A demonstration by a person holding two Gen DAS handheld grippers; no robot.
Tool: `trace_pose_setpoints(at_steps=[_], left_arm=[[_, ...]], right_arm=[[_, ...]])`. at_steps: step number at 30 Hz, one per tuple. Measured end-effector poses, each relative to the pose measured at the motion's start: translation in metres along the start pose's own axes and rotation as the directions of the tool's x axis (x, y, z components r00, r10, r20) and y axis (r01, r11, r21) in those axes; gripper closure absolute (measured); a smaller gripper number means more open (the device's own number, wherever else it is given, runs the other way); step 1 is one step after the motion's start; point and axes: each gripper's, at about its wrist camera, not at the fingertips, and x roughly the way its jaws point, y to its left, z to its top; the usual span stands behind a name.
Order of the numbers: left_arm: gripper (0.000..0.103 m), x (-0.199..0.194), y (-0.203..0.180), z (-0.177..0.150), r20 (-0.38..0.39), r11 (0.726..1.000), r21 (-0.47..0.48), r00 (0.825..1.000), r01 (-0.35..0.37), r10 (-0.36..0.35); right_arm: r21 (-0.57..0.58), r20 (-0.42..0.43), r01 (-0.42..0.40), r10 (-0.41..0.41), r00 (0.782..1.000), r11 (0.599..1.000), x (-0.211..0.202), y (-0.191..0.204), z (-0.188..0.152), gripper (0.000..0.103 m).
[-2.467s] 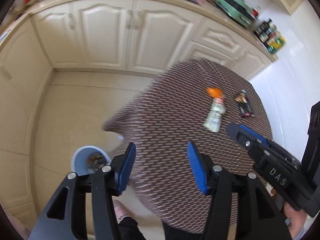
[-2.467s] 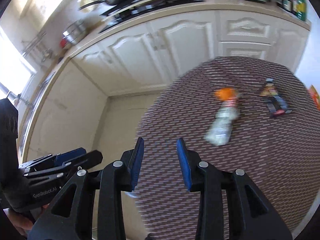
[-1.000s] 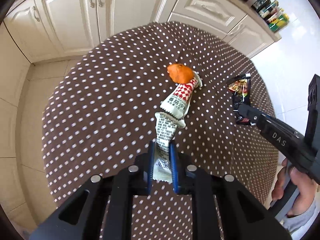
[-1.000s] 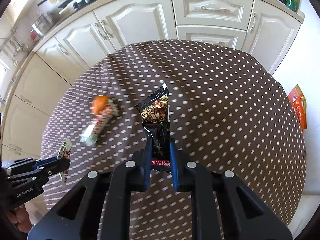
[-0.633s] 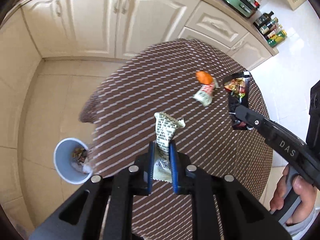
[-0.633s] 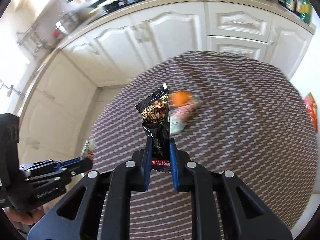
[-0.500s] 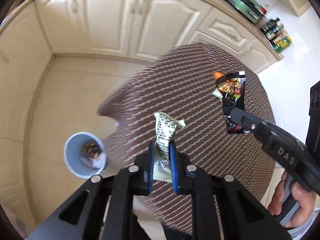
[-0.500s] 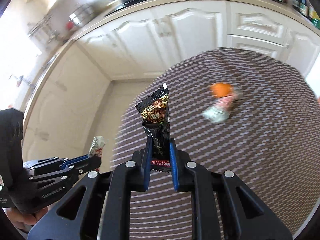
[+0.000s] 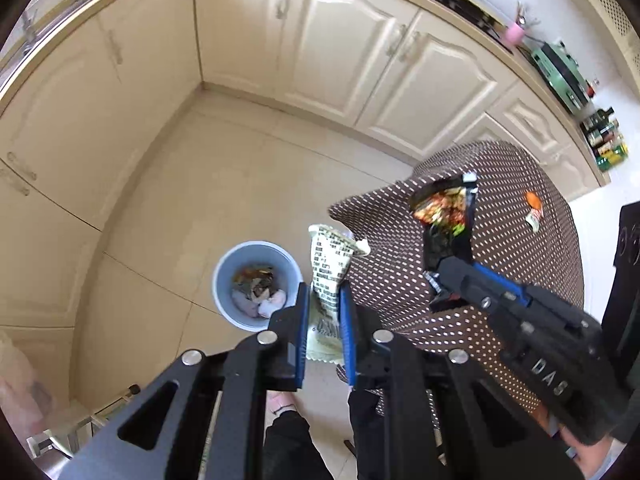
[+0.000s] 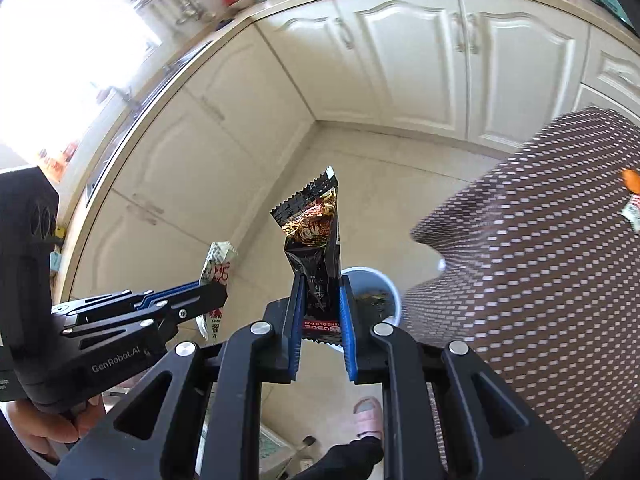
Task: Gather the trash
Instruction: 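Carry both items over the blue bucket and open both tools to drop them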
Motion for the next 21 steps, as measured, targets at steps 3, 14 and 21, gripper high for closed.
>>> trace_pose_setpoints(at_steps=[3, 14, 21], left_arm=[[0.086, -0.005, 0.011, 0.005, 0.015, 1.000, -0.013, 1.000, -0.002, 0.002], [0.081, -0.012, 0.028, 0.020, 0.032, 0.999, -0.048, 0.999, 0.018, -0.017], [0.081, -0.014, 0.034, 0.020, 0.033, 0.999, -0.047, 0.999, 0.014, -0.013]], right_arm=[[-0.003, 0.001, -0.005, 0.005, 1.000, 1.000, 0.004, 0.012, 0.004, 0.088], [-0.006, 0.006, 0.020, -0.020, 1.000, 1.000, 0.005, 0.031, 0.002, 0.088], [-0.021, 0.001, 0.018, -0.018, 1.000, 1.000, 0.009, 0.041, 0.006, 0.087]])
